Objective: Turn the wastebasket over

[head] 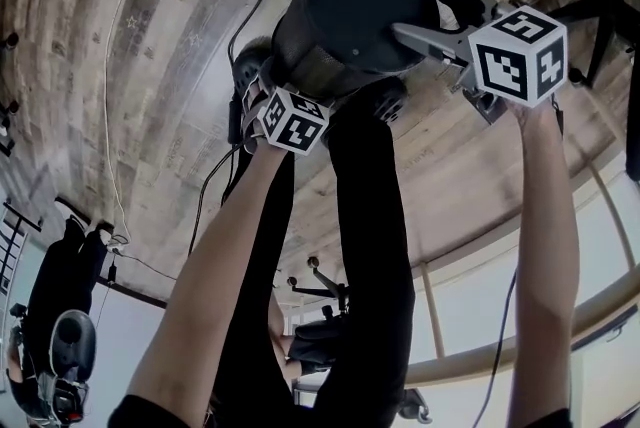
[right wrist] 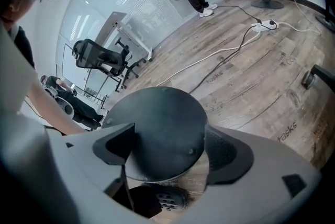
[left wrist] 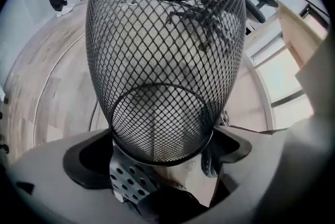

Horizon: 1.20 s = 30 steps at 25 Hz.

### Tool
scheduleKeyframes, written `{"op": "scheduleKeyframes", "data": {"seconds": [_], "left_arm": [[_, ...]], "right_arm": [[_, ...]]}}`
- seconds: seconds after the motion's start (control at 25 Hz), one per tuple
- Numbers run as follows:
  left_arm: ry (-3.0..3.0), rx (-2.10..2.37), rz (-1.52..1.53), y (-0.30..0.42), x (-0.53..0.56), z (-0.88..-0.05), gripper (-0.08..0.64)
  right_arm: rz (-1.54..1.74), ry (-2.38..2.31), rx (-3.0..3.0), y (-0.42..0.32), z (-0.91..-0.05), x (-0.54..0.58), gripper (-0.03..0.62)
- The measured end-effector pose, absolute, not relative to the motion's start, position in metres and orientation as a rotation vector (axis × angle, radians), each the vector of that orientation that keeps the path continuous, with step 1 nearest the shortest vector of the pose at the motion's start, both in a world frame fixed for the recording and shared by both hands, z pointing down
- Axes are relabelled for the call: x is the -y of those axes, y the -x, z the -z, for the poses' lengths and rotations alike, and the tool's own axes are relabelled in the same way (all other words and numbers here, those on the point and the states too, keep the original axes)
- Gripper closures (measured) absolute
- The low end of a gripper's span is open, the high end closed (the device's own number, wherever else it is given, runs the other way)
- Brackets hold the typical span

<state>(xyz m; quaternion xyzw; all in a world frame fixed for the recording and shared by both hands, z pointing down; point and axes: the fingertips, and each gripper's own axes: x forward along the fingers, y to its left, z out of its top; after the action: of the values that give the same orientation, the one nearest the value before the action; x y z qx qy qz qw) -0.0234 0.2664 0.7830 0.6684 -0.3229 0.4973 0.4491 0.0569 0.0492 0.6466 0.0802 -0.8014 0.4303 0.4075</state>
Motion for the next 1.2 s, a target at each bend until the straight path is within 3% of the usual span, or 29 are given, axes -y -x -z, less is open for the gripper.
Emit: {"op": "scheduleKeyframes", "data": {"seconds": [0.48, 1.2], "left_arm": [[-1.74, 0.806, -1.124, 0.037, -0.248, -0.779, -0.02], [-2.052, 0.95, -0.975, 0.03, -0.194, -0.683, -0.02]], "right_arm": [[-1.037, -0.3, 2.051, -0.041, -0.641, -0.044, 0.184], [-1.125, -0.297, 1.974, -0.038, -0.65, -0.087, 0.175]]}}
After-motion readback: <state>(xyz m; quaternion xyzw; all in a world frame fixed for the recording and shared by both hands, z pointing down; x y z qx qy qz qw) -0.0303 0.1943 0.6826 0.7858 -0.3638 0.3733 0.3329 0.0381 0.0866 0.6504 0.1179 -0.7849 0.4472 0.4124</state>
